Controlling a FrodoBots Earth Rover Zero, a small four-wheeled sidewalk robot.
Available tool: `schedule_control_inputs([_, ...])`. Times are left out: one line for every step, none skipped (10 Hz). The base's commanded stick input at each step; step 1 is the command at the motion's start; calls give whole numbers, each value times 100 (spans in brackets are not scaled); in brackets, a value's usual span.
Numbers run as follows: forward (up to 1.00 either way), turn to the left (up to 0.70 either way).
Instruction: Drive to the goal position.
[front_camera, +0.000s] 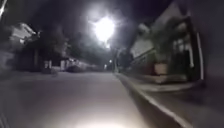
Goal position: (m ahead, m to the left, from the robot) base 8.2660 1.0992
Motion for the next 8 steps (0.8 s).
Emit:
schedule_control_inputs([70,0])
schedule_control_inputs([70,-4])
schedule_control_inputs([70,-22])
schedule_control_inputs([70,-35])
schedule_control_inputs([70,-35])
schedule_control_inputs([70,-31])
schedule_control_inputs([70,0])
schedule_control_inputs([70,0])
